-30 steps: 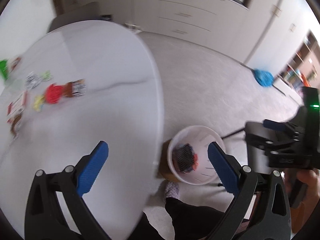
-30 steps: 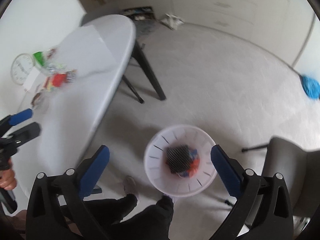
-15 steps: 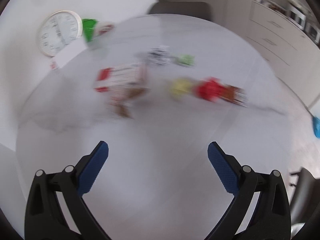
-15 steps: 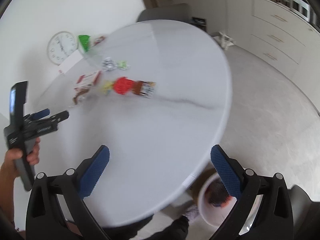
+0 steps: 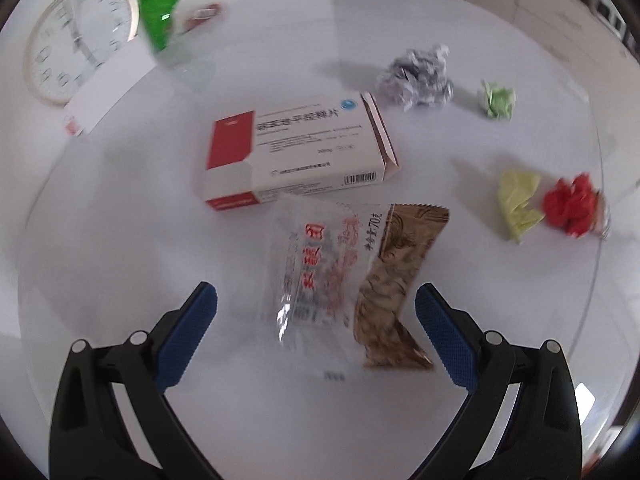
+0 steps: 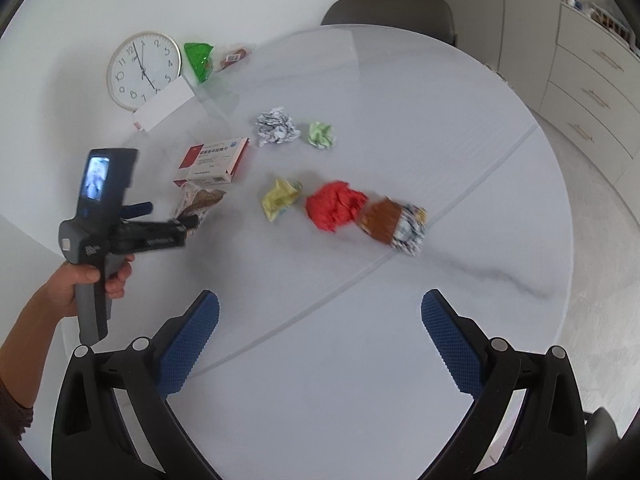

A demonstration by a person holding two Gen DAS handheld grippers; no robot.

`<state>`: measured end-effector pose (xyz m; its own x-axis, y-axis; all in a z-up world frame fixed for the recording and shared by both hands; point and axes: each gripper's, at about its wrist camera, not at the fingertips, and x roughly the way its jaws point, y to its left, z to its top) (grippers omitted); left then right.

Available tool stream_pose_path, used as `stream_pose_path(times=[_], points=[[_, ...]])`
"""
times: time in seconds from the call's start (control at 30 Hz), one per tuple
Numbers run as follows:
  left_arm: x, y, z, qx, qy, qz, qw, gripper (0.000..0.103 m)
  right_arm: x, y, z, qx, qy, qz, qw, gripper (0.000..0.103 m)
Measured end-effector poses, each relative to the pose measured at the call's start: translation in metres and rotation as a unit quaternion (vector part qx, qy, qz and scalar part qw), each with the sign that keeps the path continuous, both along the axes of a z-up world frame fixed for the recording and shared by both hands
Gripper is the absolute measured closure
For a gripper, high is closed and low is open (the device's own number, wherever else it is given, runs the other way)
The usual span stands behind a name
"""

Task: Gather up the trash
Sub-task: 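Grasp the clear-and-brown snack packet with the left tool while the right tool grasps the yellow paper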

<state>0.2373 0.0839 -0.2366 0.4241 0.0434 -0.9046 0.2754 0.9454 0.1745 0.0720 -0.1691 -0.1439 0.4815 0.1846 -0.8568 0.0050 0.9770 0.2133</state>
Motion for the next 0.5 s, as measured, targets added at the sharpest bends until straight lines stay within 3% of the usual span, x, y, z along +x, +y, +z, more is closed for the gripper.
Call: stream_pose_path(times=[0.1, 0.17, 0.3, 0.37, 0.5], points=[[0.007, -0.002, -0.006, 0.004, 0.003, -0.017, 0.9998, 0.017, 0.023, 0.013, -0.006, 0.001, 0.002, 0.005, 1.0, 0.003], [0.011, -0.001, -0.009, -0.003, 0.008, -0.017, 0.9998, 0.037, 0.037, 0.02, -0.008, -0.006, -0.001, 0.009, 1.0, 0.003], [0.019, 0.004, -0.012, -0.028, 0.014, -0.003, 0.9995, 0.045, 0.063, 0.027, -0.021, -0.032, 0.001, 0.022, 0.999, 0.003], [0.018, 0.007, -0.012, -0.034, 0.013, -0.001, 0.9993, 0.056, 0.079, 0.029, -0.03, -0.042, 0.01, 0.033, 0.999, 0.003], [0.006, 0.013, -0.003, -0.059, 0.004, 0.011, 0.9982, 0.06, 0.11, 0.045, -0.037, -0.041, 0.009, 0.055, 0.998, 0.003]])
